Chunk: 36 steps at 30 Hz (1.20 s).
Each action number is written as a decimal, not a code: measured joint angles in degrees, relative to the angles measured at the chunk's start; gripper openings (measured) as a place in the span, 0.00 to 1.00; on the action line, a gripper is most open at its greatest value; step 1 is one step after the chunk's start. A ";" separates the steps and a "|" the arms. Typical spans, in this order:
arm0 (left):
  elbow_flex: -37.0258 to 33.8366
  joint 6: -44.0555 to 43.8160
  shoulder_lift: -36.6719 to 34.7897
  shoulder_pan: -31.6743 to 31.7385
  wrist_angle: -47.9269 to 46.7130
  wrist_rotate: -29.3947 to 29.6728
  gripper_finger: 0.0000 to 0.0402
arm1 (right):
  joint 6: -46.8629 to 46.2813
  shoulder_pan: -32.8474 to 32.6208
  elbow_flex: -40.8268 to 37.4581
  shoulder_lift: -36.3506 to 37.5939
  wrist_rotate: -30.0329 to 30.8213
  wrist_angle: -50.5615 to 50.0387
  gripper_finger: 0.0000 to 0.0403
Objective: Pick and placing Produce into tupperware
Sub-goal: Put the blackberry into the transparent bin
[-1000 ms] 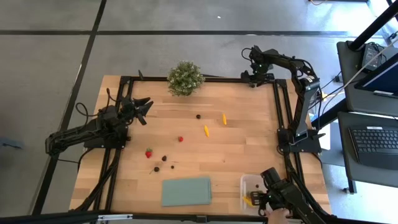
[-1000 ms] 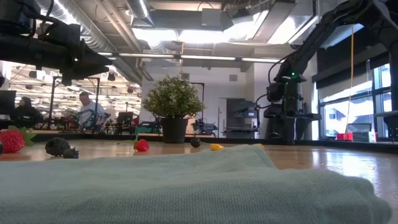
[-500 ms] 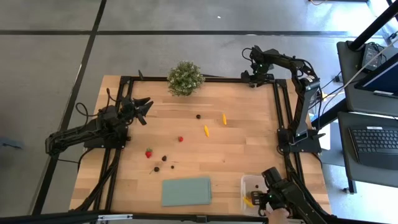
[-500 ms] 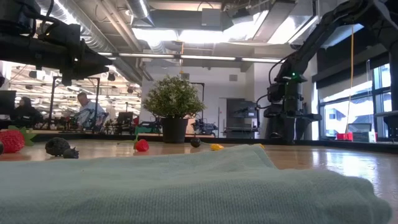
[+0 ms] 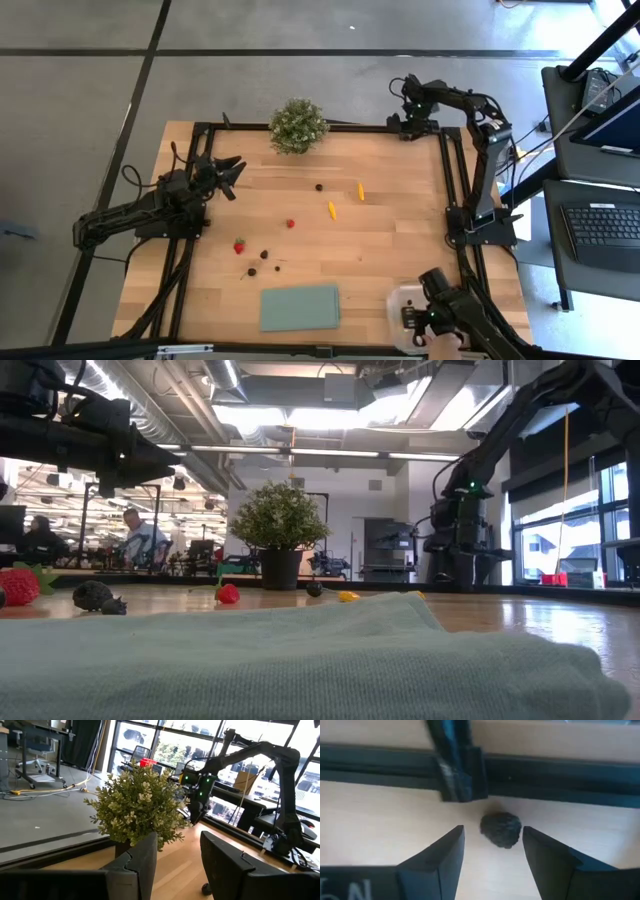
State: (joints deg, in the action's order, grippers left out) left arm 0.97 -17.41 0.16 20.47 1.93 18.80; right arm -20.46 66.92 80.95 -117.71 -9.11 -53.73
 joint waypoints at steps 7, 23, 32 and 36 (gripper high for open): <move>0.00 0.00 0.00 0.02 0.03 0.20 0.36 | 1.20 0.13 3.21 -4.51 -1.63 -5.29 0.51; 0.00 0.11 0.00 0.02 0.14 1.53 0.36 | 0.99 -0.75 10.07 -4.67 3.59 -7.96 0.51; 0.00 1.53 -0.02 0.02 0.16 1.67 0.36 | 2.74 -1.57 9.66 -6.73 6.35 -7.72 0.51; 0.00 1.55 0.01 0.02 0.16 1.69 0.36 | 2.76 -1.59 9.81 -6.73 6.81 -7.68 0.51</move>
State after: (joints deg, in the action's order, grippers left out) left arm 0.97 -15.86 0.16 20.49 2.09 20.49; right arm -17.70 65.33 90.76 -124.44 -2.31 -61.41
